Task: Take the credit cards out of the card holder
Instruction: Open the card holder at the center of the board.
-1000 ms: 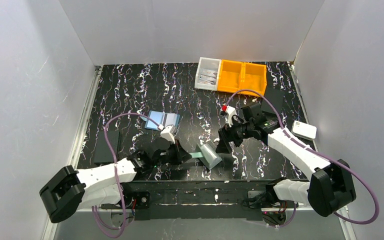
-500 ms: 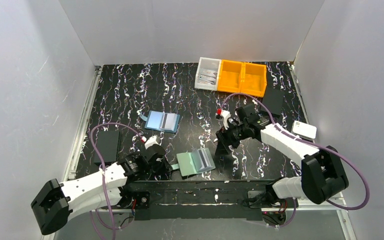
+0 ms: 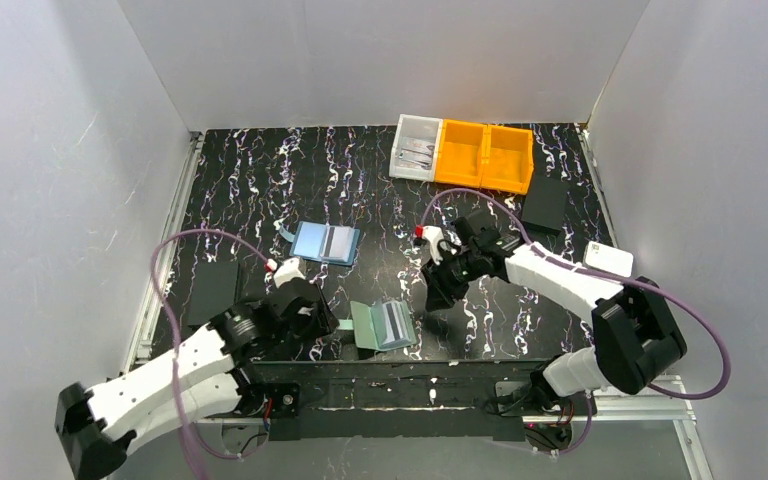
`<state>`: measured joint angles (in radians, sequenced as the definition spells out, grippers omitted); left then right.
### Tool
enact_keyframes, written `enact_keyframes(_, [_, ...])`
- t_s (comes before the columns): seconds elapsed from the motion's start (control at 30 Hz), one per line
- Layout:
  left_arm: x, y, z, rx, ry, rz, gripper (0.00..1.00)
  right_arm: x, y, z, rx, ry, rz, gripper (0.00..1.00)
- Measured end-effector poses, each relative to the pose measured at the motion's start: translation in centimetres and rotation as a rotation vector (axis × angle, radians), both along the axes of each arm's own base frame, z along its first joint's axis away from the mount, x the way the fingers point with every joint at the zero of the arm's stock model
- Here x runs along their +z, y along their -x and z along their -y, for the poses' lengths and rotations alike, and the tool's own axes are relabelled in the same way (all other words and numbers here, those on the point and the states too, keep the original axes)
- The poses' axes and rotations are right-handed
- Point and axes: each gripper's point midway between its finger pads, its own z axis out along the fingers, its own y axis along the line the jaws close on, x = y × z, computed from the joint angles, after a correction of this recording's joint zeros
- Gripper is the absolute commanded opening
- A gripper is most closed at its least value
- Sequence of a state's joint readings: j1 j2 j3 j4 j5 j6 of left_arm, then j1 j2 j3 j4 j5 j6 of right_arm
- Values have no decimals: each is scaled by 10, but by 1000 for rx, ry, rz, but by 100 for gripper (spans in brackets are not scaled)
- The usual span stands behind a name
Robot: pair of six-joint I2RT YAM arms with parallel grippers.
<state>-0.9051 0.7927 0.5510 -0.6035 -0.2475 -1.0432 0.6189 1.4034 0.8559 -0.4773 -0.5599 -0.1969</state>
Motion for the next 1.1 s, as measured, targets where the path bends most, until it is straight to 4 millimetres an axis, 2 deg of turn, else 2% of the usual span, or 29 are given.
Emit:
enact_keyframes(0.07, [15,1,0,-65,27,62,50,0,2,-6,36,9,12,31])
enact_keyframes(0.2, [52,1,0,-81,153,182,50,0,6,-19,102,16,23,22])
enact_keyframes(0.23, [55,3,2,-104,167,187,50,-1,8,-21,114,19,19,20])
enact_keyframes(0.4, [79,15,37,-286,300,198,50,-12,18,-50,197,38,-31,7])
enact_keyframes(0.53, [95,17,46,-345,353,244,51,-23,33,-75,252,55,-65,5])
enact_keyframes(0.63, [112,21,46,-359,425,312,53,-22,45,-95,291,53,-66,5])
enact_keyframes(0.7, [121,26,41,-365,474,358,54,-18,55,-117,338,39,-50,6])
enact_keyframes(0.83, [127,36,35,-382,534,401,54,-17,72,-151,399,15,-27,8])
enact_keyframes(0.93, [123,41,33,-393,552,398,51,-31,75,-173,403,42,-37,10])
enact_keyframes(1.03, [111,43,36,-396,548,360,46,-55,71,-183,388,85,-82,18])
enact_keyframes(1.1, [99,43,40,-397,544,324,42,-53,68,-184,380,81,-103,27])
